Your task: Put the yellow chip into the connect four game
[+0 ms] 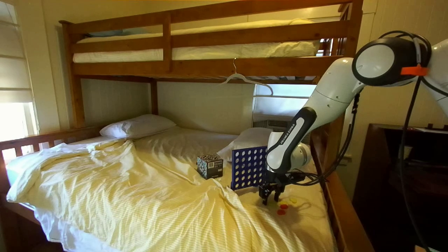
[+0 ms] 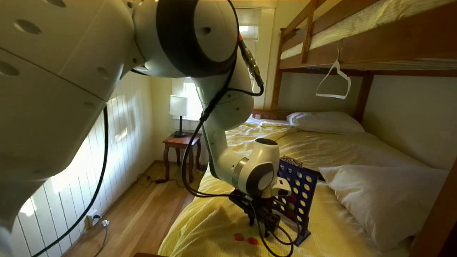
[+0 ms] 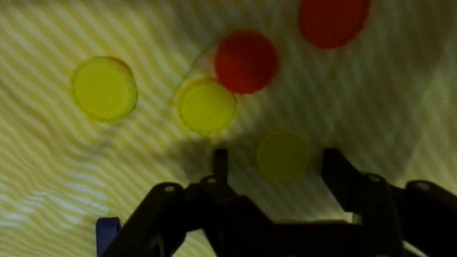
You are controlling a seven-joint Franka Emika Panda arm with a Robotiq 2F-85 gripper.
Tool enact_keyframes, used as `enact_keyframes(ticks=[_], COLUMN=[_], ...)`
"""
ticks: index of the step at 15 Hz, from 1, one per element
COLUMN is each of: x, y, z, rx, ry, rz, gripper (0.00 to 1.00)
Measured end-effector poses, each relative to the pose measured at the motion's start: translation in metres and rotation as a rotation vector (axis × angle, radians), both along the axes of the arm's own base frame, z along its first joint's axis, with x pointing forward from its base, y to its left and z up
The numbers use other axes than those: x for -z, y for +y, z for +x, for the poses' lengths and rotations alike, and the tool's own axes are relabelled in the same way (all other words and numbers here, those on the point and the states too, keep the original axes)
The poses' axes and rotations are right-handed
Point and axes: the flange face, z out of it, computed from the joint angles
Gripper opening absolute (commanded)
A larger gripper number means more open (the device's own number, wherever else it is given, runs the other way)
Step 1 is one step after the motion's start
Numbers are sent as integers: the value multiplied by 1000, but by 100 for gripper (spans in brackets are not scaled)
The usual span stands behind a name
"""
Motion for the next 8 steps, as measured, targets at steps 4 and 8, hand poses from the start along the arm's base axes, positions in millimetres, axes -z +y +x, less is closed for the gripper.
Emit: enact_keyframes(ticks=[4, 8], x=[0, -1], y=[1, 2], z=[1, 2], rx=[-2, -5], ry=[-1, -4], rz=[-1, -2], gripper=[28, 10])
